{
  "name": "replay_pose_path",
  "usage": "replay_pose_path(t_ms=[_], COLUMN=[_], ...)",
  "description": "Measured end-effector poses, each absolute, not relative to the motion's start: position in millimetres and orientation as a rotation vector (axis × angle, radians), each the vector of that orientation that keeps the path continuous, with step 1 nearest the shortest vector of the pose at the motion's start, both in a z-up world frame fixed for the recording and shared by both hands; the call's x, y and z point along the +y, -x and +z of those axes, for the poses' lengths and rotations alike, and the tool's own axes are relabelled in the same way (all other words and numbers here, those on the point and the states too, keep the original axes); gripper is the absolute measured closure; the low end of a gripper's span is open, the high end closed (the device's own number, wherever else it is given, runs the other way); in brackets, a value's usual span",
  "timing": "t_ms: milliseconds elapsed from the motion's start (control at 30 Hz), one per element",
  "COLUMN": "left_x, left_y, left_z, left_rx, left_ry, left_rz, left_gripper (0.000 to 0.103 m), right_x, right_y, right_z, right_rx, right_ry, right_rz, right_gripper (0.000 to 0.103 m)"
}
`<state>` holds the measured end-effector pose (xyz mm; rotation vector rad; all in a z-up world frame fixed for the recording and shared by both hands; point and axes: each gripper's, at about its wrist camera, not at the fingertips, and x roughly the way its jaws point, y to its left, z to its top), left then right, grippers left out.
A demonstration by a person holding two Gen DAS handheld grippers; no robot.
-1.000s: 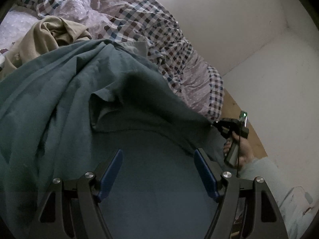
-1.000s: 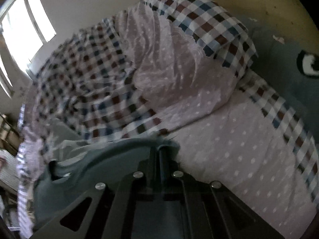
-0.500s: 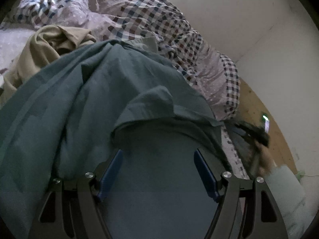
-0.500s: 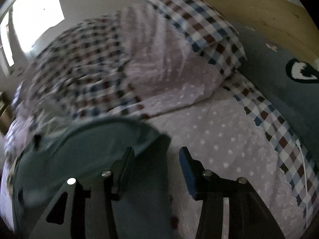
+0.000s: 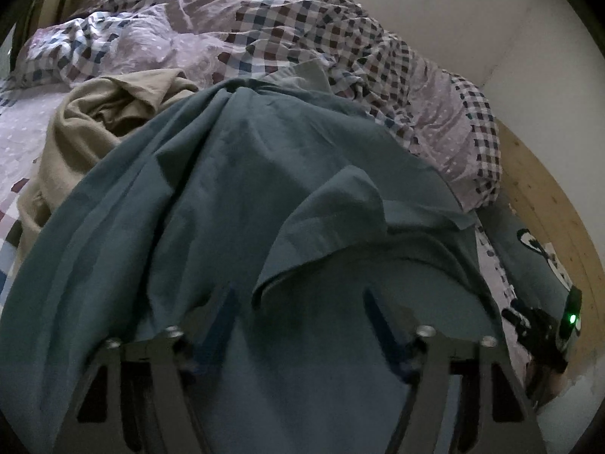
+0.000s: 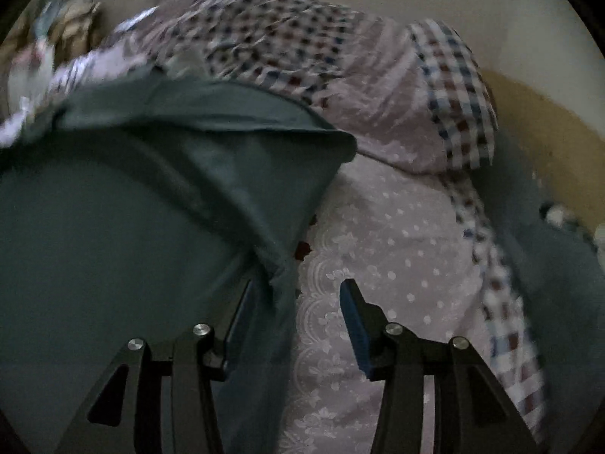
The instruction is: Fold clothes
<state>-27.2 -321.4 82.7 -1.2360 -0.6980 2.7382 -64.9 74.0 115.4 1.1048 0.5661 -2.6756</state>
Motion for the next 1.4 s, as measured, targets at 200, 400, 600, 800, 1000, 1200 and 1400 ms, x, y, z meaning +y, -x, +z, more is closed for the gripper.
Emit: replay_pose_path(t_ms=[200, 400, 600, 800, 1000, 1200, 1400], left_x=[-325, -338, -350, -348, -345, -351, -349], left_y=[37, 35, 30, 32, 36, 37, 35], left_z=[79, 78, 91, 86, 73, 67, 66], left_rx=[-0.708, -0.781, -0.981, -1.019, -0.938, -0.962, -0.931], left_ry=[1.274, 1.270, 1.134, 1.145, 1.258, 1.247, 1.250], left_rz=[2.754, 2.735, 2.635, 2.609, 2.658, 2.640, 2.649], left_gripper=[0.065, 0.093, 0.101, 0.101, 0.100, 0.098, 0.097], right_x=[37, 42, 77, 102, 115, 70, -54], right_y=[69, 86, 74, 77, 89, 76, 98], right_z=[94, 75, 100, 103, 88, 143, 159], right_rx=[0.934, 0.956, 0.809, 0.635, 0.527, 0.226, -0.096], right_ry=[-1.039, -1.096, -1.020, -1.106, -1.337, -1.191, -1.119], right_rz=[-2.596, -2.606, -2.739, -2.707, -2.637, -2.578, -2.187], right_gripper=[0.071, 0.096, 0.098, 0.098, 0.085, 0.060, 0.060])
